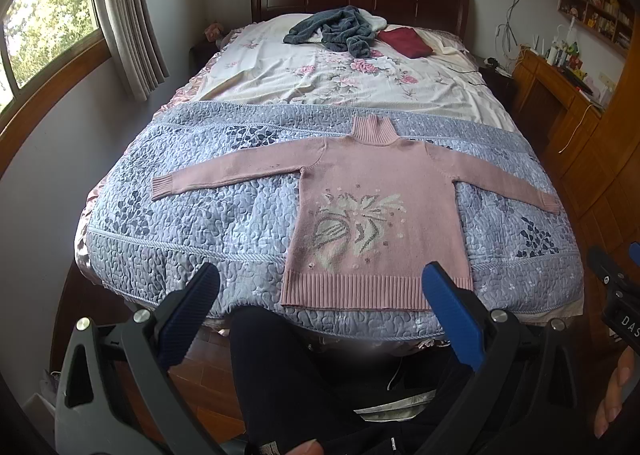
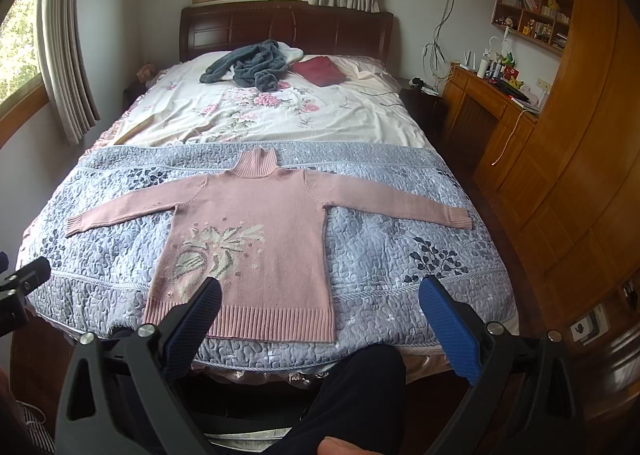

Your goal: Fold small clothes

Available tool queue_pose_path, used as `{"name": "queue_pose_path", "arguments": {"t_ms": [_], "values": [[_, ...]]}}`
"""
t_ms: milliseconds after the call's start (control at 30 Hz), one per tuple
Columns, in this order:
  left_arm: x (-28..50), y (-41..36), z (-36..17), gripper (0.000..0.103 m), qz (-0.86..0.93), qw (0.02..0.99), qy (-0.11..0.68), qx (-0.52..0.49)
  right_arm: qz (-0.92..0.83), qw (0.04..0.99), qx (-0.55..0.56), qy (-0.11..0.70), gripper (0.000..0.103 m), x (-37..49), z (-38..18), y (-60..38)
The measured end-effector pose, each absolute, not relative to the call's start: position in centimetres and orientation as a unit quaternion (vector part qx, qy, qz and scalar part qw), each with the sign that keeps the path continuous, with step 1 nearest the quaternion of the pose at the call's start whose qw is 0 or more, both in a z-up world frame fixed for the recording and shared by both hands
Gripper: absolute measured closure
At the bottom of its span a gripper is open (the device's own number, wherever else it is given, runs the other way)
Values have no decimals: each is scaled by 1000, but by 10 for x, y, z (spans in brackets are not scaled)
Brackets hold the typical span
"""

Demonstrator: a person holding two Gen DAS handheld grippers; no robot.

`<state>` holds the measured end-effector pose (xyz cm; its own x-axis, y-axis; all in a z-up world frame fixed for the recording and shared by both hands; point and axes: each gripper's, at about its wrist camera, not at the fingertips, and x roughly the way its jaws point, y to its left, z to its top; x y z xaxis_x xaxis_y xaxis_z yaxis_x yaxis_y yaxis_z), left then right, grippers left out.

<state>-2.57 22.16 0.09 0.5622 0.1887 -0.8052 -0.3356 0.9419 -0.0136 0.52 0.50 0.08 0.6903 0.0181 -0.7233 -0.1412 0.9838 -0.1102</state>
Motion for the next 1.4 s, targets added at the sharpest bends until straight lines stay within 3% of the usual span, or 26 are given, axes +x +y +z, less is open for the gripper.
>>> {"name": "queue_pose_path", "arguments": {"t_ms": [1400], "values": [[-26,217,-2,3,143,881,442,-85,38,914,-72,398,4,4,-4,-2]]}}
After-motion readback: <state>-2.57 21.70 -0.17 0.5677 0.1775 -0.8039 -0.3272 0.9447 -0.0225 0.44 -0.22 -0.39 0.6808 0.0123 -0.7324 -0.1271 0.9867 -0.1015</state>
